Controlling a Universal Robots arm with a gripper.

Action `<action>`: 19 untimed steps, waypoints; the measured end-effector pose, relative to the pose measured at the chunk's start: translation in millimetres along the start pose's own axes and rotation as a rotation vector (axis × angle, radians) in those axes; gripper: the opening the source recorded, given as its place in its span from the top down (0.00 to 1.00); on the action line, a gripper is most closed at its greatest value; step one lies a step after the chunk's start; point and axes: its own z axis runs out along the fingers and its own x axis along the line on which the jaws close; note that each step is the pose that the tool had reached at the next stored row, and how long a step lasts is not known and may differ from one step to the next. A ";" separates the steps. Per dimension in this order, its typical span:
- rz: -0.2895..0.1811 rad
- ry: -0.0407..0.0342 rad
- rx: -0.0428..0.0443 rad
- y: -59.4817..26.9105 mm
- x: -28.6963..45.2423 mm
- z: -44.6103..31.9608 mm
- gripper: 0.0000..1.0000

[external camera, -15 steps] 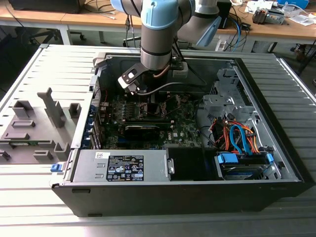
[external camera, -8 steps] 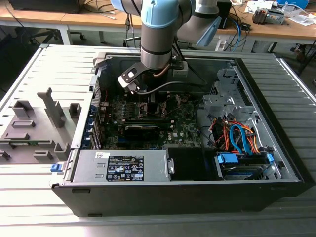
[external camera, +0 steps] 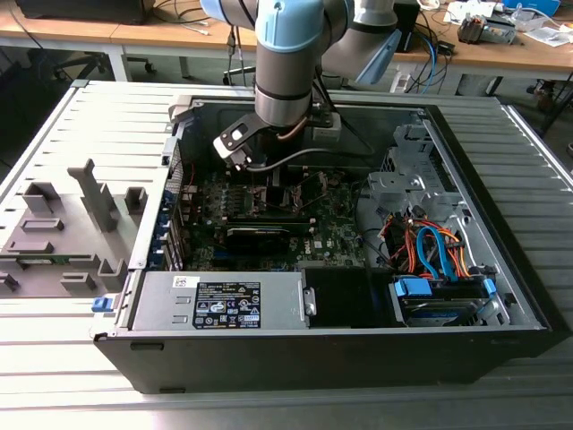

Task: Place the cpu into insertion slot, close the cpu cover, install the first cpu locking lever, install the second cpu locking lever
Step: 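Place the cpu into insertion slot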

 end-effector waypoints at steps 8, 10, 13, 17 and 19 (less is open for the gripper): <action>-0.005 -0.0003 0.0001 0.1 -0.1 2.0 0.47; -0.005 -0.0002 0.0001 0.1 -0.1 2.2 0.47; -0.005 -0.0002 0.0001 0.1 -0.1 2.2 0.47; -0.005 -0.0002 0.0001 0.1 -0.1 2.3 0.47; -0.005 0.0001 0.0000 0.1 -0.1 2.4 0.47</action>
